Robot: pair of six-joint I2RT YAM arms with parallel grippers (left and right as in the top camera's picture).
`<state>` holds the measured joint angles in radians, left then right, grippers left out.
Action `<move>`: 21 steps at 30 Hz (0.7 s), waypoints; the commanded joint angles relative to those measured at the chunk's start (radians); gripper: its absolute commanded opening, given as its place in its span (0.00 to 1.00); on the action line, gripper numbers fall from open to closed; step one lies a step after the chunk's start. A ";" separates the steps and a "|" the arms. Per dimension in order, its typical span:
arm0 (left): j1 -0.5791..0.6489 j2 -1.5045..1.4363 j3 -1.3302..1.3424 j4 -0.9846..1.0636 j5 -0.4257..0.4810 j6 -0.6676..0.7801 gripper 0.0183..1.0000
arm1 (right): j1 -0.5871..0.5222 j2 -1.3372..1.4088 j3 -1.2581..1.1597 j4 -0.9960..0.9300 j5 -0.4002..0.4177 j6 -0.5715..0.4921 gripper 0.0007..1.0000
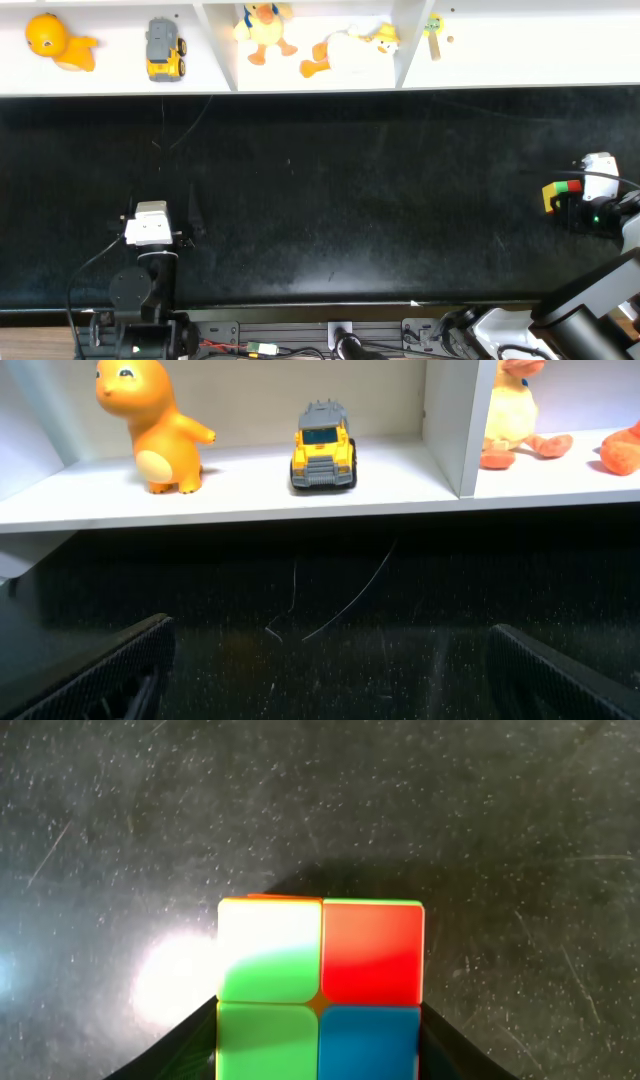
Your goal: Store Toys
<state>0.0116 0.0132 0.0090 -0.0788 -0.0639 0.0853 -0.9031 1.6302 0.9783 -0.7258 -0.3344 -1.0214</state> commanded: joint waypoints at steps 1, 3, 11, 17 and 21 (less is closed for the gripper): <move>-0.006 -0.010 -0.001 -0.003 0.006 0.019 1.00 | 0.000 0.004 0.018 0.003 -0.005 0.005 0.46; -0.006 -0.010 -0.001 -0.003 0.006 0.019 1.00 | 0.000 0.004 0.018 0.005 -0.005 0.006 0.41; -0.006 -0.010 -0.001 -0.003 0.006 0.019 1.00 | 0.015 -0.018 0.018 0.097 -0.006 0.101 0.38; -0.006 -0.010 -0.001 -0.003 0.006 0.019 1.00 | 0.098 -0.077 0.018 0.188 -0.005 0.226 0.31; -0.006 -0.011 -0.001 -0.003 0.006 0.019 1.00 | 0.178 -0.095 0.019 0.195 -0.003 0.263 0.29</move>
<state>0.0116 0.0132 0.0090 -0.0788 -0.0639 0.0853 -0.7742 1.5772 0.9783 -0.5419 -0.3256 -0.8234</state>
